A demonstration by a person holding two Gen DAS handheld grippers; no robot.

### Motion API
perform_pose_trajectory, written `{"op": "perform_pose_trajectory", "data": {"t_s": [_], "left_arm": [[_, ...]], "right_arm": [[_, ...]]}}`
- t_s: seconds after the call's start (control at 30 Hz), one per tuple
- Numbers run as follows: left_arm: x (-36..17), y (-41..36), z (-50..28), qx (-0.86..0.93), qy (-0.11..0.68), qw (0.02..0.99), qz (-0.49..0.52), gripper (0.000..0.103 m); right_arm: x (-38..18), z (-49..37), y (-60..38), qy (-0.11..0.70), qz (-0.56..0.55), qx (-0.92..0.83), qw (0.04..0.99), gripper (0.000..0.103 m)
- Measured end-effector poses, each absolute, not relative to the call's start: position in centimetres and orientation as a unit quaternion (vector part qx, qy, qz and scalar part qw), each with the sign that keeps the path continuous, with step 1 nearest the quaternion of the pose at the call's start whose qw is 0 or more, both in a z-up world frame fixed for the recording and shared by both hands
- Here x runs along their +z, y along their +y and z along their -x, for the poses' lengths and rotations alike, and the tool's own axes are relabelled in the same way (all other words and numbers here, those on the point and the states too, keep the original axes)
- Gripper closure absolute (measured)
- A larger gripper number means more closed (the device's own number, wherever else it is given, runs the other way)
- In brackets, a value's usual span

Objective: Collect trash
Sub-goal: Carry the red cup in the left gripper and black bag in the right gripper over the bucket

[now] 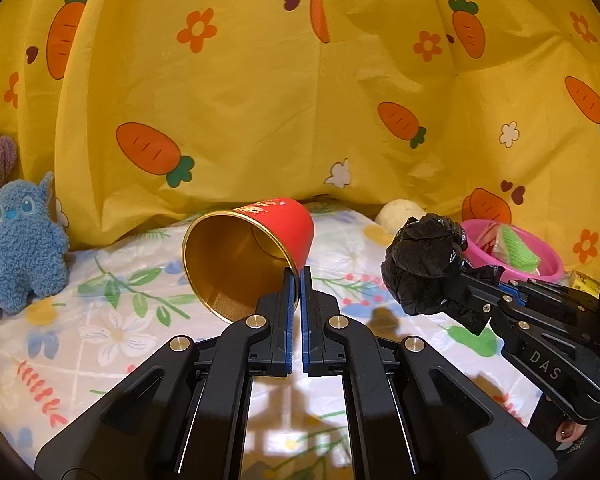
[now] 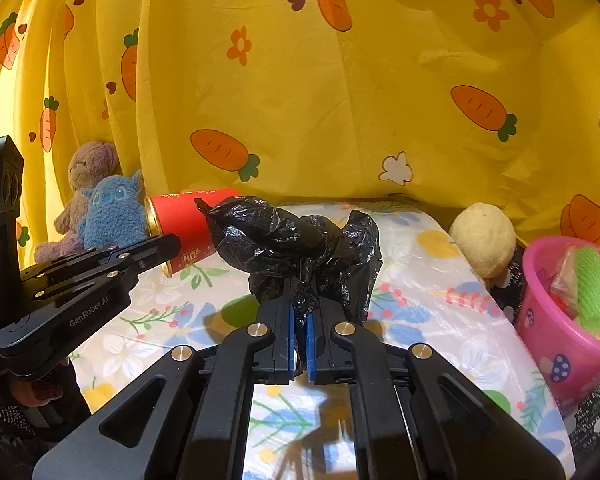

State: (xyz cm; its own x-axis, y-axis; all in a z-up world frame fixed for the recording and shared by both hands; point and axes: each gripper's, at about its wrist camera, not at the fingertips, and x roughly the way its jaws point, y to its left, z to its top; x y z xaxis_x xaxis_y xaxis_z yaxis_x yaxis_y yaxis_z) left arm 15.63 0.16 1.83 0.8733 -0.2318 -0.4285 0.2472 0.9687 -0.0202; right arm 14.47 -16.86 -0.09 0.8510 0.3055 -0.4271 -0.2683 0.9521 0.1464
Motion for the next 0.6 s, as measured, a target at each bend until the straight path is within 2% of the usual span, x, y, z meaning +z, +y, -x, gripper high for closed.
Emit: {"op": "perform_pose_trajectory", "data": {"t_s": [0.6], "left_arm": [[2.5, -10.7, -12.7, -0.221, 0.208, 0.952, -0.042, 0.101]], "right_arm": [[0.4, -9.4, -26.2, 0.203, -0.065, 0.071, 0.975, 0.098]]}}
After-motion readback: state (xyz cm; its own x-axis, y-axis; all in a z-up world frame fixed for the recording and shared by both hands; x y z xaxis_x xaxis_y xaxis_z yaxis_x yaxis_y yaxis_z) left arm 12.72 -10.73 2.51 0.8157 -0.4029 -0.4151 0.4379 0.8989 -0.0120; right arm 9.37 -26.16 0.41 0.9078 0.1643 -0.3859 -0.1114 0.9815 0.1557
